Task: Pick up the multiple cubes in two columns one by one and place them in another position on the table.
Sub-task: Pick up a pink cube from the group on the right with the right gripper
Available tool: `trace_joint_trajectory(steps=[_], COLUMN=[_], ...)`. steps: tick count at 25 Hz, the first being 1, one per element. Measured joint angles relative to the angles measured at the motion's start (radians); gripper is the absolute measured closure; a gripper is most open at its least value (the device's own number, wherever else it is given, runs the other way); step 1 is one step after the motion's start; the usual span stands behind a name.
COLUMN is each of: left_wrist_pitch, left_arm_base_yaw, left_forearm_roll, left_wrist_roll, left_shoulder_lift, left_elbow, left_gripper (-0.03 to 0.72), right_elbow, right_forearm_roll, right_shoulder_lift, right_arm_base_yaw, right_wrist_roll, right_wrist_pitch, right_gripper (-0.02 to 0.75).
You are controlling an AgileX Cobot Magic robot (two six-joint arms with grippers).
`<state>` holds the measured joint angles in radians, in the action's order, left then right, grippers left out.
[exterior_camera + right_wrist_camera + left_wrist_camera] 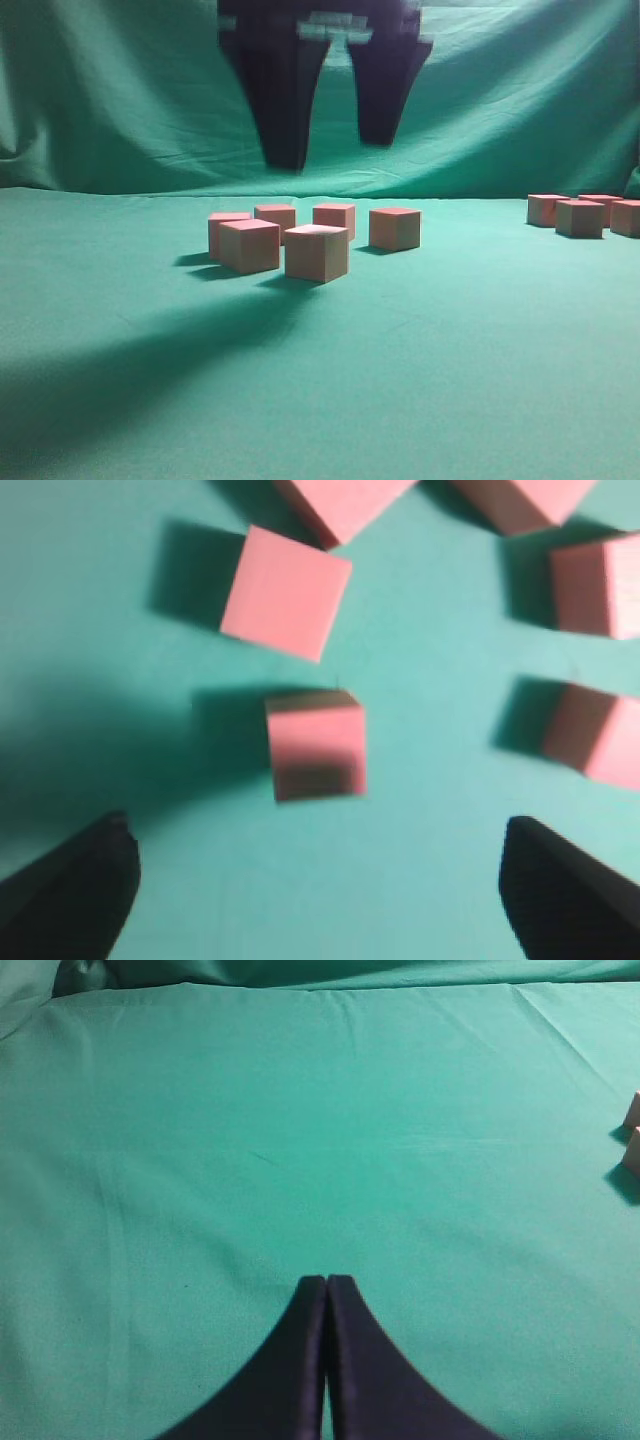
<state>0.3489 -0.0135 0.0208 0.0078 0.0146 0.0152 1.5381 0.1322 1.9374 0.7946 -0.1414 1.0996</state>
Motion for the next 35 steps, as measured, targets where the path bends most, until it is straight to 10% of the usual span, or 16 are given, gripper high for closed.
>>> trace_joint_trajectory(steps=[15,35], left_wrist_pitch=[0.000,0.000], left_arm_base_yaw=[0.000,0.000], left_forearm_roll=[0.000,0.000], left_wrist_roll=[0.000,0.000], left_shoulder_lift=[0.000,0.000], left_elbow=[0.000,0.000], left_gripper=[0.688,0.688], right_elbow=[0.028,-0.451], right_forearm_roll=[0.153,0.039], right_shoulder_lift=[-0.450,-0.497], right_arm_base_yaw=[-0.022,-0.543], right_wrist_roll=[0.205,0.312], right_wrist_pitch=[0.142,-0.120], right_gripper=[0.176,0.176])
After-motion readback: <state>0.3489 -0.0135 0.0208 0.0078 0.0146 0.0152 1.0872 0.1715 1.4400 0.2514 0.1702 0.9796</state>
